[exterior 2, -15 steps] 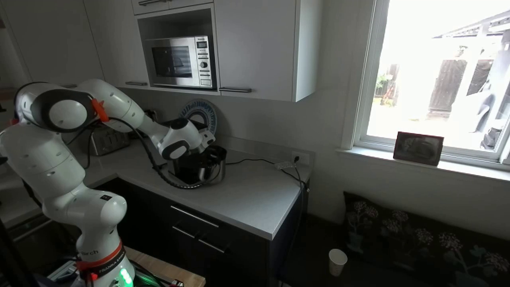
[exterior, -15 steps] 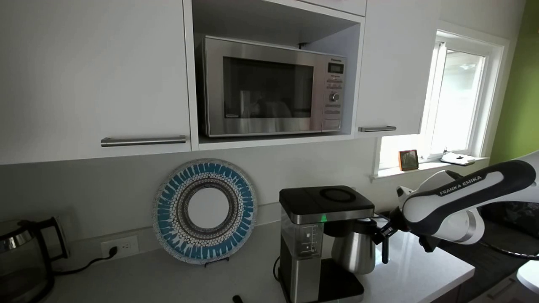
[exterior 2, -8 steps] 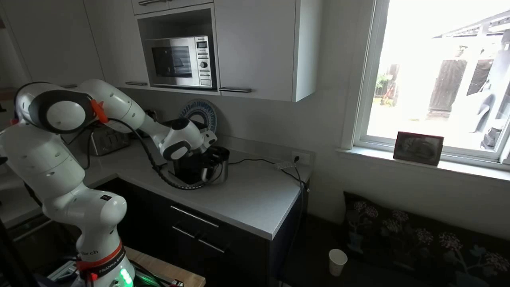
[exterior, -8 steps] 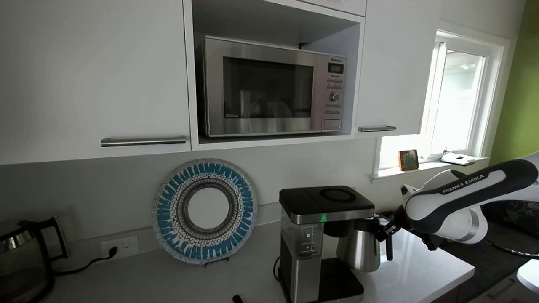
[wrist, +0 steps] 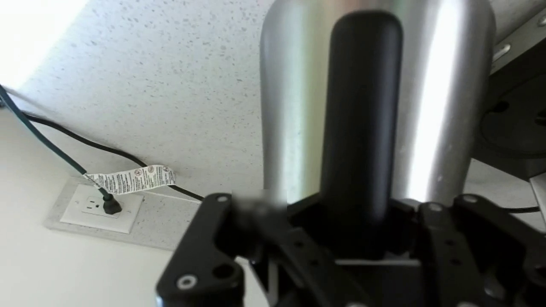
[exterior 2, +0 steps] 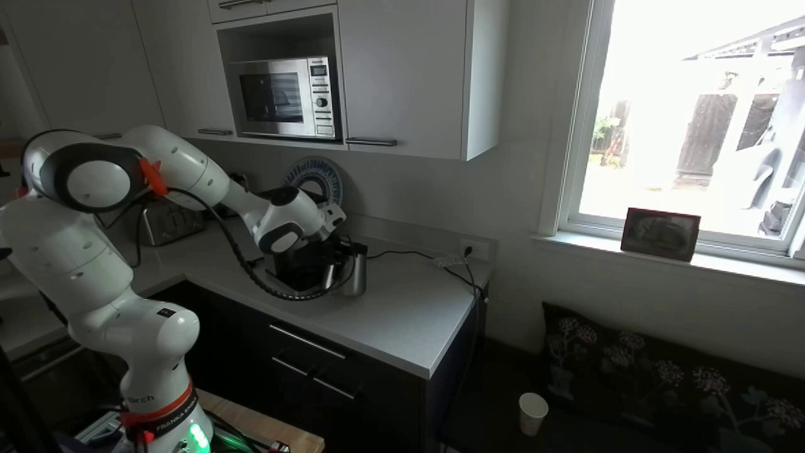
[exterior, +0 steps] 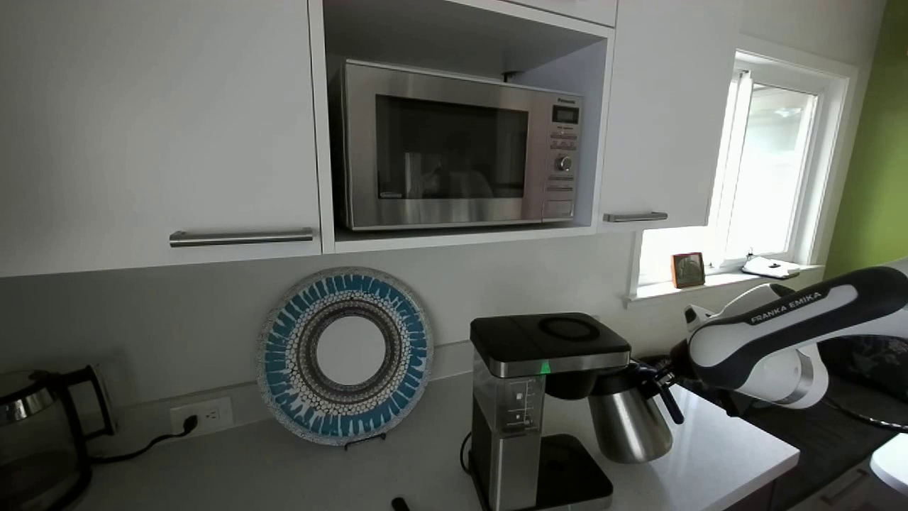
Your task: Remove the kettle from the coffee maker
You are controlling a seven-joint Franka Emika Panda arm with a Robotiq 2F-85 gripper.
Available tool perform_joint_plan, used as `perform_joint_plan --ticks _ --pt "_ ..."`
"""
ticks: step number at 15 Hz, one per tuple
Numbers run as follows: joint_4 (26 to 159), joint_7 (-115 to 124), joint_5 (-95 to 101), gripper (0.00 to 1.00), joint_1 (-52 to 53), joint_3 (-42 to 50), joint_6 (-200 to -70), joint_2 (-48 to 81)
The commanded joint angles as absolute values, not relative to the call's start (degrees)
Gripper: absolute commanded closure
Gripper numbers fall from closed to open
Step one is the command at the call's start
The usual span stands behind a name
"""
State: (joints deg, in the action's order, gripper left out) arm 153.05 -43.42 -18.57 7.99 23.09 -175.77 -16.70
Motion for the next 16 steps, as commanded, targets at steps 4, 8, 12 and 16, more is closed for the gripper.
perform_joint_plan --ticks 4,8,12,16 --pt "154.46 -47.84 -17.76 1.00 7.83 24.41 -177.09 -17.95" --pt "155.34 -52.02 -16.93 1.00 6.90 25.35 -175.79 -17.81" --pt "156.23 -52.92 -16.80 1.00 4.40 25.90 -175.85 -16.93" --pt "156.81 -52.92 -16.99 1.00 2.79 26.30 -175.60 -16.58"
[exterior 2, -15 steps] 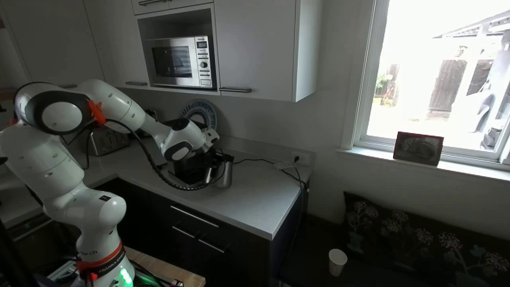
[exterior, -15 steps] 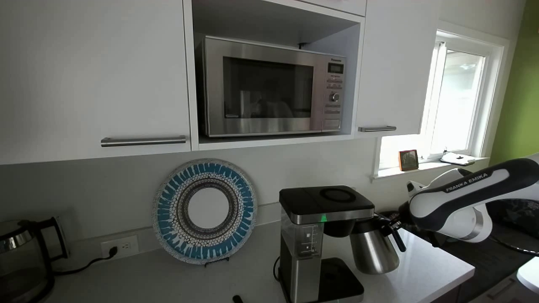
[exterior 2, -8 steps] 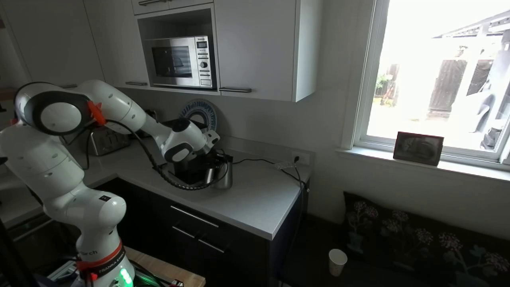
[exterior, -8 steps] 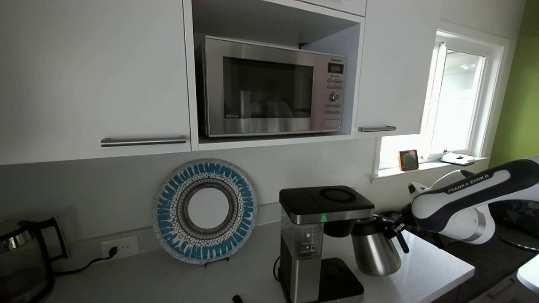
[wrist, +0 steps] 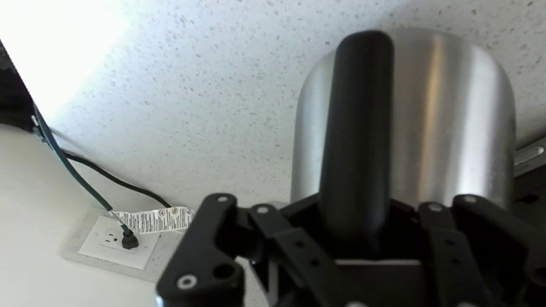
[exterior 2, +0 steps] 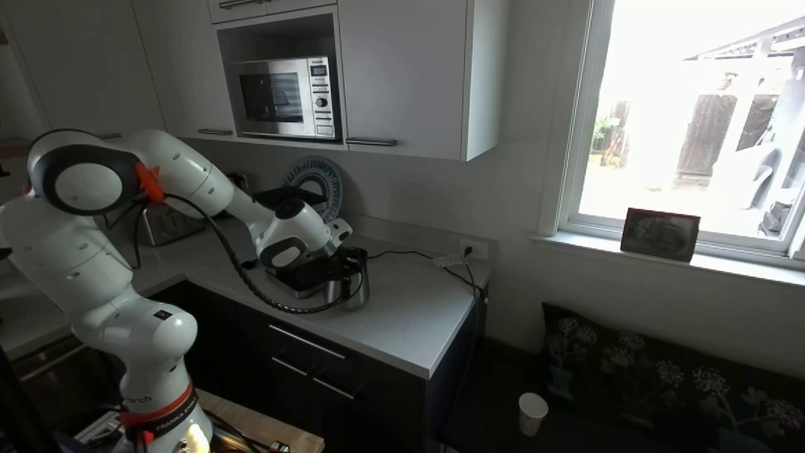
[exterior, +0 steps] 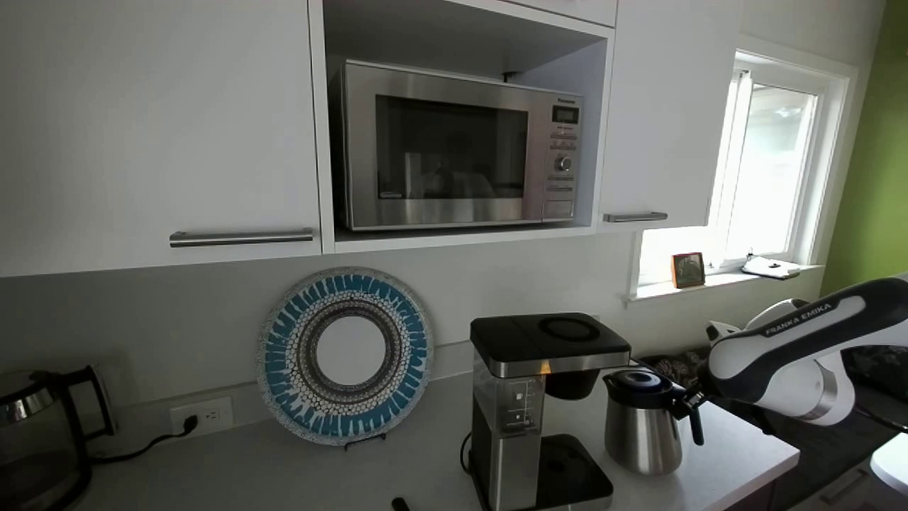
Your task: Remove the kettle from the coffee maker
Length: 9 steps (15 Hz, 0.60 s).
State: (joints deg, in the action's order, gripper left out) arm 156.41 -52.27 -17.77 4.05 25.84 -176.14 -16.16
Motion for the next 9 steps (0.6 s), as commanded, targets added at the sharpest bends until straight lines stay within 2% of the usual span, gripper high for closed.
perform_joint_plan --ticks 1,3,4,5,7,9 --pt "156.82 -52.99 -17.02 1.00 2.58 26.42 -175.30 -16.39" --pt "156.84 -53.04 -17.24 1.00 2.39 26.66 -174.97 -16.21" --pt "156.80 -53.05 -17.36 0.95 2.41 26.82 -174.69 -16.16" --pt "156.74 -52.97 -17.40 0.74 2.34 26.89 -174.52 -16.02" --pt "156.66 -52.73 -17.45 0.70 2.16 26.97 -173.97 -16.00" --pt "156.58 -52.32 -17.11 0.56 1.41 26.68 -173.60 -16.00"
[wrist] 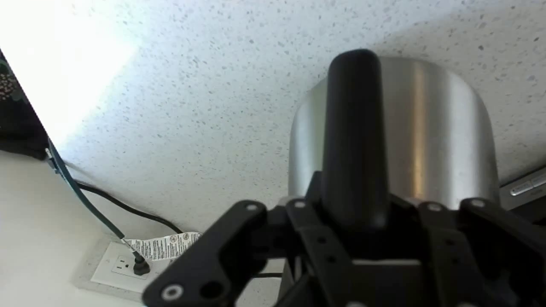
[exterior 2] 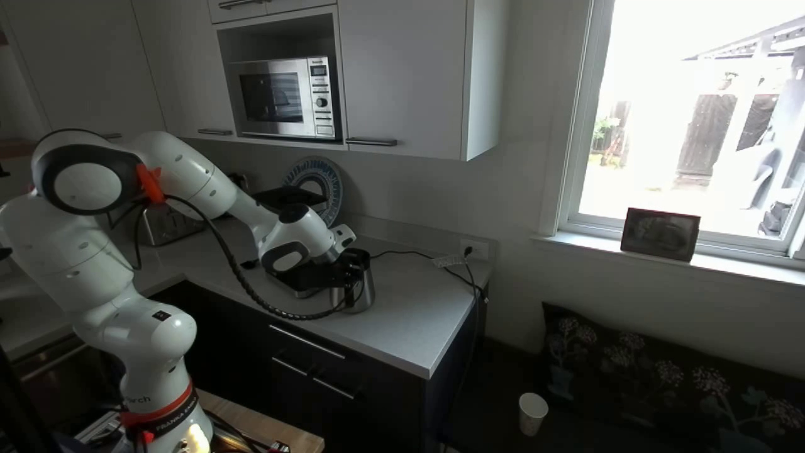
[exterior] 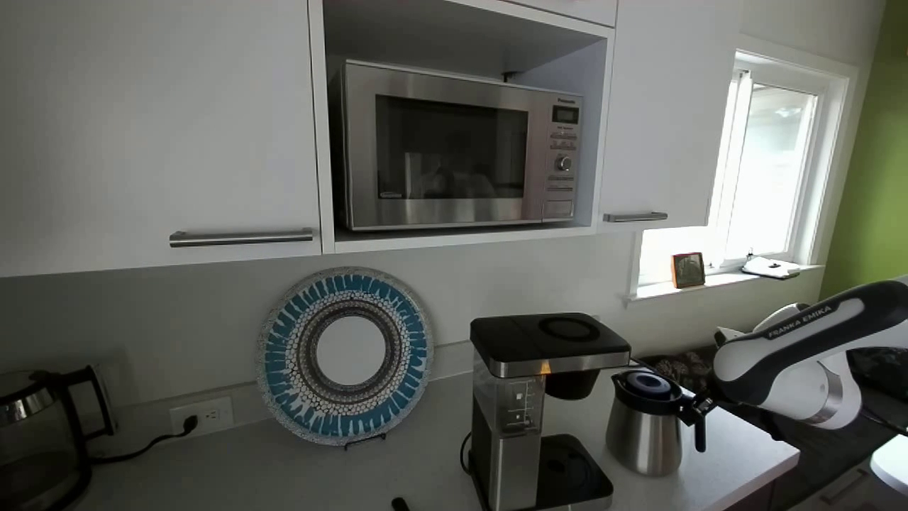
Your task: Remove the kettle from the coffee maker
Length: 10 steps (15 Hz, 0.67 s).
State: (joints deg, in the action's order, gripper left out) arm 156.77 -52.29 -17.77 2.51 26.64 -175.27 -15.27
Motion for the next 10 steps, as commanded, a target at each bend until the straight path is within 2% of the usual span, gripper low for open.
perform_joint_plan --ticks 1,7,8,10 --pt "156.53 -51.85 -16.55 0.49 0.45 26.09 -173.45 -15.98" --pt "156.12 -50.10 -11.51 0.05 -6.73 22.14 -167.56 -18.41" --pt "155.96 -49.78 -10.34 0.00 -8.01 21.40 -164.78 -19.32" --pt "155.76 -47.80 -6.92 0.00 -8.87 21.34 -158.94 -21.36"
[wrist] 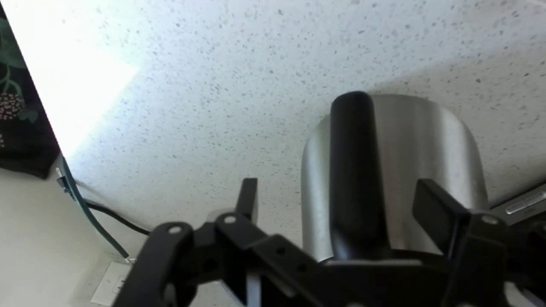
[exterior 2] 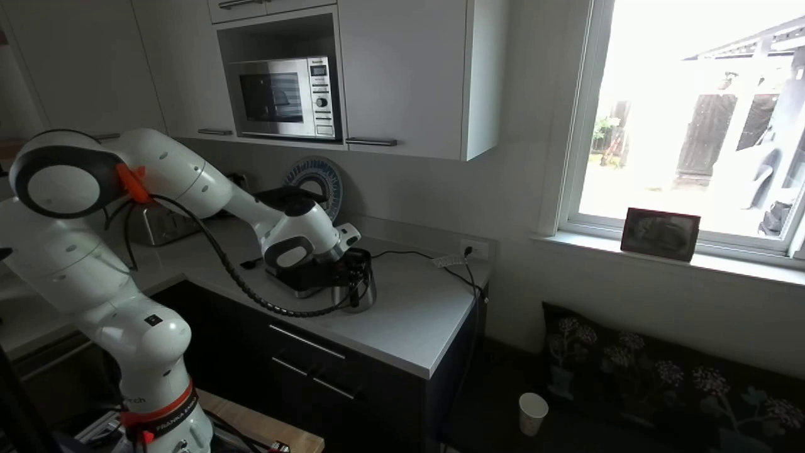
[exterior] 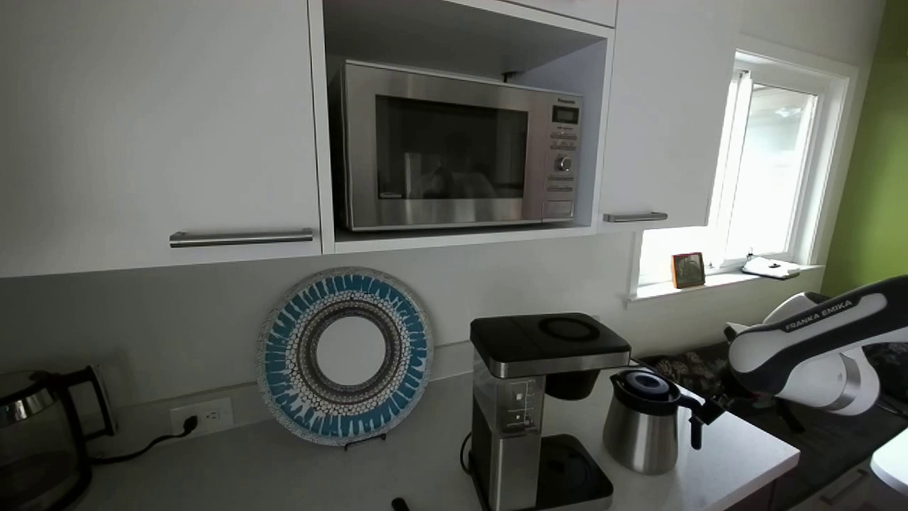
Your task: Remove the kettle from the coffee maker
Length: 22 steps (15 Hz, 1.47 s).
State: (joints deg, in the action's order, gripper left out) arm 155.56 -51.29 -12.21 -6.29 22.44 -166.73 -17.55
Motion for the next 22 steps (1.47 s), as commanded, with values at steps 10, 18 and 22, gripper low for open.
perform_joint_plan --ticks 10,18,22 --pt "155.42 -41.84 7.07 0.00 -13.65 15.71 -137.49 -38.51" --pt "155.42 -32.25 10.52 0.00 -13.68 13.75 -131.44 -50.31" --pt "154.19 -32.38 10.35 0.00 -11.51 15.58 -132.15 -49.22"
